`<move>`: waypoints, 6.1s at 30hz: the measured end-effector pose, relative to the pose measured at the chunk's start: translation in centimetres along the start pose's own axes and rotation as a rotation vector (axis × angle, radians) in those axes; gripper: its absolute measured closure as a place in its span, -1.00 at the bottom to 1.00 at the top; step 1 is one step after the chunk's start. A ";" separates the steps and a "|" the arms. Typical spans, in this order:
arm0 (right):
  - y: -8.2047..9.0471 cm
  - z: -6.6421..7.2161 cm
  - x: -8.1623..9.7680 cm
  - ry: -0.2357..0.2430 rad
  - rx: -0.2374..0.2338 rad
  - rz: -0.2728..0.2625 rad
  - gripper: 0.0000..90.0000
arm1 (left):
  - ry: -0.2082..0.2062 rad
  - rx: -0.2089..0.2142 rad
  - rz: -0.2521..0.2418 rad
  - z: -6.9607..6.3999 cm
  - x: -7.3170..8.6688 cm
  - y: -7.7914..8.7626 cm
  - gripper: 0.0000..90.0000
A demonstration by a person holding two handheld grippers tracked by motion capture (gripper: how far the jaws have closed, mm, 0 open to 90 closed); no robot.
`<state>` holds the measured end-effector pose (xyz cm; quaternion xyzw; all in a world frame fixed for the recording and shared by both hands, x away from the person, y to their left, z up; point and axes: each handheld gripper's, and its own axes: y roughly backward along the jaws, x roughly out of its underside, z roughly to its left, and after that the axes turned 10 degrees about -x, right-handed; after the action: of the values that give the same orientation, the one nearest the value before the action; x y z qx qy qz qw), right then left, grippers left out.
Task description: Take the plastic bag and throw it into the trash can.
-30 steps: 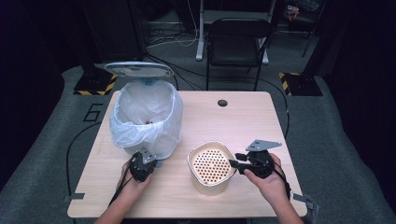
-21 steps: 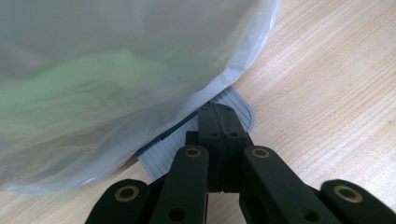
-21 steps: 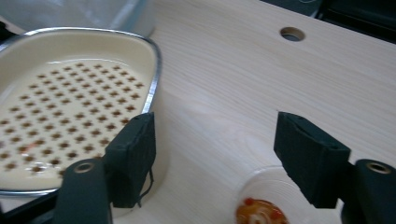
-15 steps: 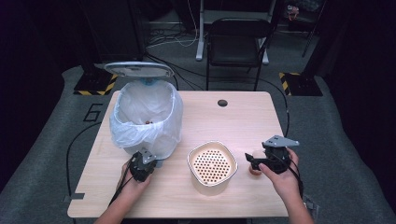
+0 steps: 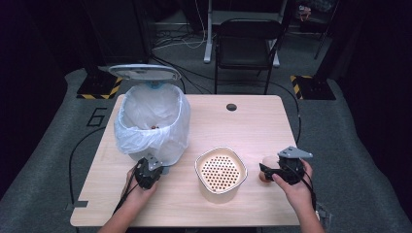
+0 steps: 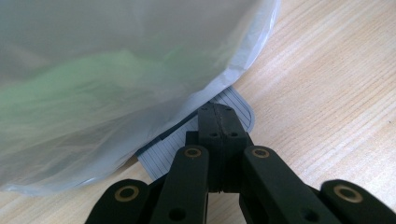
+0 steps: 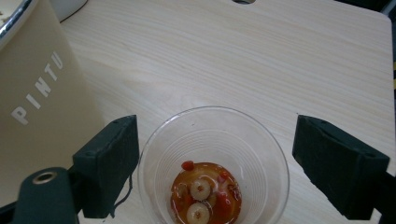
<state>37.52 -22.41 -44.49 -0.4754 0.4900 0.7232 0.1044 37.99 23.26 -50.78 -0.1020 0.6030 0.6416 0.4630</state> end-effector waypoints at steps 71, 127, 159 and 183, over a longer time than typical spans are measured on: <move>-5.7 0.1 -10.9 0.420 -0.260 -0.089 -0.23 | -0.018 0.012 0.000 0.1 -0.1 -0.1 1.00; -4.1 10.6 -8.2 1.578 0.100 -0.073 -0.02 | -0.028 0.014 0.004 0.2 -0.1 0.0 1.00; -5.3 12.5 -5.2 2.099 0.457 -0.083 -0.02 | -0.031 0.018 0.015 0.2 -0.2 0.0 1.00; -4.4 12.8 -5.7 2.179 0.450 0.005 -0.03 | -0.010 0.011 0.030 0.0 -0.1 0.1 1.00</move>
<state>35.76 -8.11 -41.85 -0.8255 0.4406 -0.1861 -0.2996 37.99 23.24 -50.61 -0.0873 0.6057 0.6454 0.4571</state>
